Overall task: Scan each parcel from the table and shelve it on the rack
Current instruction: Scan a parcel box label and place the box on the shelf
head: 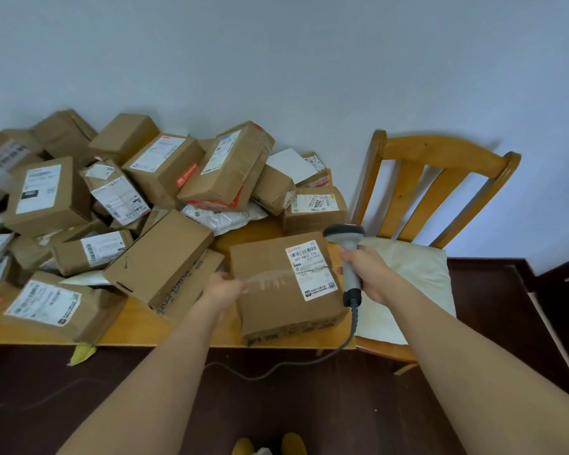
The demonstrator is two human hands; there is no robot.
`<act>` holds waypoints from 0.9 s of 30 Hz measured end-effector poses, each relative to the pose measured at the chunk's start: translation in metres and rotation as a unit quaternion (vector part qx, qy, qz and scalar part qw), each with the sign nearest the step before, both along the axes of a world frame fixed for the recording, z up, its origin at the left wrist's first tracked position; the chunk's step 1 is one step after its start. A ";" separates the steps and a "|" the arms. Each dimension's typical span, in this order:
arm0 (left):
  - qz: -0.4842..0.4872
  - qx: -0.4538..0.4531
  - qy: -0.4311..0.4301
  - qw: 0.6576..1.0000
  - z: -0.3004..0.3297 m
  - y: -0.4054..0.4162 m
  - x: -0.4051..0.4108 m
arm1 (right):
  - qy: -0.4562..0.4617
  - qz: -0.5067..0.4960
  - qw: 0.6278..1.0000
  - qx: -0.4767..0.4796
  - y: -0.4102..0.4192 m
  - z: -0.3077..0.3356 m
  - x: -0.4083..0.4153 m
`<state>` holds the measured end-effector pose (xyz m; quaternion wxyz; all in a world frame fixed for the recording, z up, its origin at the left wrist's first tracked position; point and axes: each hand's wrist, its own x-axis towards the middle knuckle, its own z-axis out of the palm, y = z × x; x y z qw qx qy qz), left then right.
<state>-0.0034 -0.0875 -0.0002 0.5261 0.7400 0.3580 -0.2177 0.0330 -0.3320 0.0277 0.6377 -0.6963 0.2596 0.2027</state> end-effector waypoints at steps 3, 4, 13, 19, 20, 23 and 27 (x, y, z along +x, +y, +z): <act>-0.009 0.011 -0.008 1.000 0.012 0.004 -0.005 | 0.003 -0.008 1.000 0.009 0.006 0.018 -0.007; -0.010 0.012 -0.013 1.000 0.017 0.005 -0.005 | 0.003 -0.008 1.000 0.011 0.007 0.024 -0.011; -0.041 -0.014 -0.056 0.997 0.040 0.007 -0.036 | -0.019 0.022 0.998 -0.060 0.020 0.064 -0.063; -0.036 -0.034 -0.043 0.998 0.049 0.014 -0.064 | -0.028 0.031 0.992 -0.118 0.029 0.081 -0.090; -0.034 -0.035 -0.042 0.998 0.050 0.014 -0.068 | -0.025 0.030 0.992 -0.120 0.030 0.083 -0.094; -0.027 -0.036 -0.042 0.998 0.053 0.015 -0.079 | -0.033 0.034 0.992 -0.118 0.032 0.091 -0.106; -0.023 -0.040 -0.041 0.998 0.055 0.015 -0.088 | -0.044 0.025 0.991 -0.127 0.036 0.100 -0.113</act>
